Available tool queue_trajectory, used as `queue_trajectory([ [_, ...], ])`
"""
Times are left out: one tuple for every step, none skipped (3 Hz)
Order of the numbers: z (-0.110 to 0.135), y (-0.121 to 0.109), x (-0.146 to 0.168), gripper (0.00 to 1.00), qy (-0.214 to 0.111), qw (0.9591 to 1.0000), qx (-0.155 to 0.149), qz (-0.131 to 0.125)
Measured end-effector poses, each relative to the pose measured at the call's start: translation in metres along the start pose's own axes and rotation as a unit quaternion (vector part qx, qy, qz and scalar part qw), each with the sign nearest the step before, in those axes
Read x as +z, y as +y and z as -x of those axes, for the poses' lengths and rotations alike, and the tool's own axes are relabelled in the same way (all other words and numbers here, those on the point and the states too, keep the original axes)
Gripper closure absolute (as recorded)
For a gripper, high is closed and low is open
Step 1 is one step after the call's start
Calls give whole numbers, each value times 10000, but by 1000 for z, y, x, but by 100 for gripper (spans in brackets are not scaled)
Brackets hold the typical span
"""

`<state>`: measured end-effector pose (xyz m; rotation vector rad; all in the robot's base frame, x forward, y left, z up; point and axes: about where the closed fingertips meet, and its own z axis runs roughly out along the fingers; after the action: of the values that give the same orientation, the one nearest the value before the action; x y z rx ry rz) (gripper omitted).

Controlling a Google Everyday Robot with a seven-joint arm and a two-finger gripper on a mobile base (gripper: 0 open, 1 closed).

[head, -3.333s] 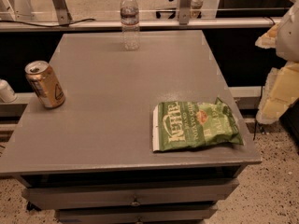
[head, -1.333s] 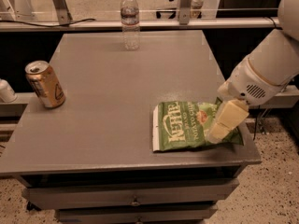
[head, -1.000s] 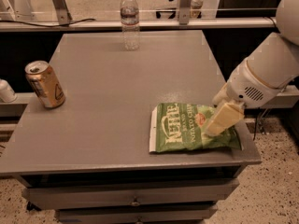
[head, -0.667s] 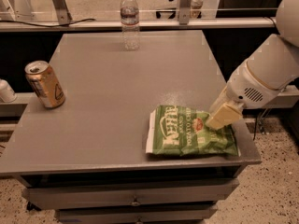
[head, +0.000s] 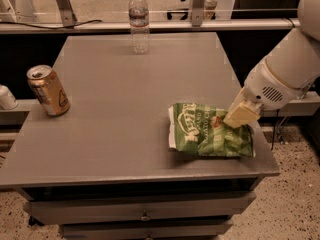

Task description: Pick green jalapeno chip bag

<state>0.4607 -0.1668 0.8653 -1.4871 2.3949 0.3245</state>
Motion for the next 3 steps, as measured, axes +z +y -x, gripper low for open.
queue_trajectory([
  [23, -10, -12, 100, -97, 9999, -56, -99],
  [58, -20, -34, 100, -346, 9992, -53, -213],
  [85, -27, -63, 100, -618, 9978, 111, -193],
])
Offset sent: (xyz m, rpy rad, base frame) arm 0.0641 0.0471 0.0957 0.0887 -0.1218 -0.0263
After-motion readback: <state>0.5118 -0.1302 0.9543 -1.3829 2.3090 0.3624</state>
